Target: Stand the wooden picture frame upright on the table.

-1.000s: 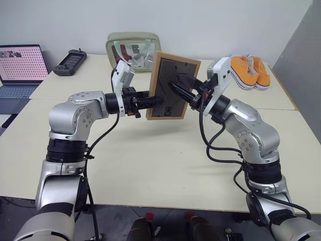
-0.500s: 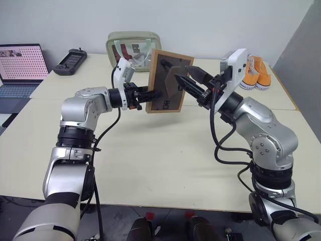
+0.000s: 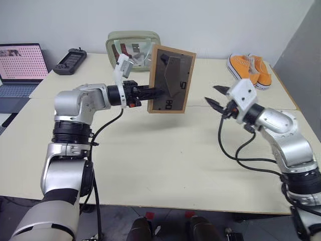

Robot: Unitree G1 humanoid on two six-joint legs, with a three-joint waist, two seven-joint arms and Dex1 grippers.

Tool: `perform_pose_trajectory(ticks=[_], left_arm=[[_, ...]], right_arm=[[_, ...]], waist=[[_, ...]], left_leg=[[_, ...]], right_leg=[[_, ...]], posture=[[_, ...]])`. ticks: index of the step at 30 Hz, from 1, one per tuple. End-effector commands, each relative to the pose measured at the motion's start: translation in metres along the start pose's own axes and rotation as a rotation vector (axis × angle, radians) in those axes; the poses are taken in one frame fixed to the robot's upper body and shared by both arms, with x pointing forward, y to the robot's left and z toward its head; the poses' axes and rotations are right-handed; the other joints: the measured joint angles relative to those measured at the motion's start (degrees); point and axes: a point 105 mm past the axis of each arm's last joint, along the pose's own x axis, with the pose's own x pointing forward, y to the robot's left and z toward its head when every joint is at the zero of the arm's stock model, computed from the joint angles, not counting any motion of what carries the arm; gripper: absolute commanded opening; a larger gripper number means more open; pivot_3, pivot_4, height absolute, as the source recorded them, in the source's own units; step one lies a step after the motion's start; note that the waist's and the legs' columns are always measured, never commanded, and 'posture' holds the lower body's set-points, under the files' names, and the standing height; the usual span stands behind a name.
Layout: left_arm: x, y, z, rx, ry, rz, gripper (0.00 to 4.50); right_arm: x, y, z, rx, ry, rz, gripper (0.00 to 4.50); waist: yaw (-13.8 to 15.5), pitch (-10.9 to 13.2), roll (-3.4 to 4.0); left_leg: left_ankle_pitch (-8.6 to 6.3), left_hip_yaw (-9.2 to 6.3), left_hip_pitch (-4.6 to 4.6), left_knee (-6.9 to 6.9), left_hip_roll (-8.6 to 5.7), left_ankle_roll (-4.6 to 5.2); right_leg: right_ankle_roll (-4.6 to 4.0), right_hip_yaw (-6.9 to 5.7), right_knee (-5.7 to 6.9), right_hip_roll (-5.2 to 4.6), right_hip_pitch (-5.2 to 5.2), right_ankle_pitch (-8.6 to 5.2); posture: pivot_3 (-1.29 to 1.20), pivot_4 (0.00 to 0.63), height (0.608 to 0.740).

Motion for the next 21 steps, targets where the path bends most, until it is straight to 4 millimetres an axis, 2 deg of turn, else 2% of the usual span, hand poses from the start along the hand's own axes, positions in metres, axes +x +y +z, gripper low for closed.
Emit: perform_pose_trajectory(ticks=[1, 4, 7, 10, 14, 15, 21], left_arm=[[-0.008, -0.027, 0.007, -0.146, -0.002, -0.095, 1.29], [-0.012, -0.043, -0.005, -0.317, 0.058, -0.156, 1.29], [-0.011, -0.055, -0.020, -0.356, 0.107, -0.209, 1.29], [-0.013, -0.061, -0.032, -0.403, 0.144, -0.248, 1.29], [-0.018, -0.068, -0.041, -0.423, 0.185, -0.260, 1.29], [-0.019, -0.069, -0.041, -0.426, 0.188, -0.262, 1.29], [-0.019, -0.068, -0.040, -0.465, 0.177, -0.244, 1.29]], right_arm=[[-0.006, 0.000, 0.004, -0.412, -0.108, 0.025, 2.12], [-0.006, 0.002, -0.006, -0.529, -0.154, 0.025, 2.12], [-0.001, 0.010, -0.008, -0.605, -0.213, 0.036, 2.76], [0.004, 0.019, -0.005, -0.760, -0.288, 0.036, 3.37], [0.009, 0.022, -0.001, -0.874, -0.365, 0.003, 4.35], [0.010, 0.021, 0.001, -0.900, -0.381, -0.012, 4.46], [0.011, 0.009, 0.014, -0.999, -0.466, -0.158, 4.46]], waist=[[-0.17, 0.00, 0.00], [-0.34, 0.01, -0.01], [-0.54, 0.01, -0.01], [-0.62, 0.01, -0.01], [-0.71, 0.01, -0.01], [-0.68, 0.01, -0.01], [-0.09, 0.01, -0.01]], left_leg=[[0.00, 0.01, 0.02, 0.00, 0.00, 0.00], [0.01, 0.00, 0.02, 0.15, 0.00, 0.00], [0.00, -0.01, 0.01, 0.47, -0.01, 0.00], [0.05, -0.02, 0.07, 0.69, -0.02, -0.08], [0.05, -0.08, 0.11, 0.79, -0.01, -0.08], [0.08, -0.08, 0.11, 0.78, -0.01, -0.14], [0.12, -0.09, 0.10, 0.79, -0.08, -0.20]], right_leg=[[0.00, 0.01, 0.02, 0.00, 0.00, 0.00], [0.01, 0.01, 0.13, 0.01, 0.01, -0.01], [0.01, 0.06, 0.39, 0.00, 0.01, -0.01], [0.01, 0.08, 0.75, -0.01, 0.02, -0.01], [0.00, 0.08, 0.90, 0.01, 0.02, -0.01], [0.00, 0.08, 0.89, 0.00, 0.01, -0.01], [-0.02, 0.10, 0.89, -0.07, 0.03, -0.01]], posture=[[0.00, 0.150, 0.740], [0.00, 0.150, 0.740], [0.00, 0.150, 0.740], [0.00, 0.150, 0.740], [0.00, 0.150, 0.740], [0.00, 0.150, 0.740], [0.00, 0.150, 0.740]])
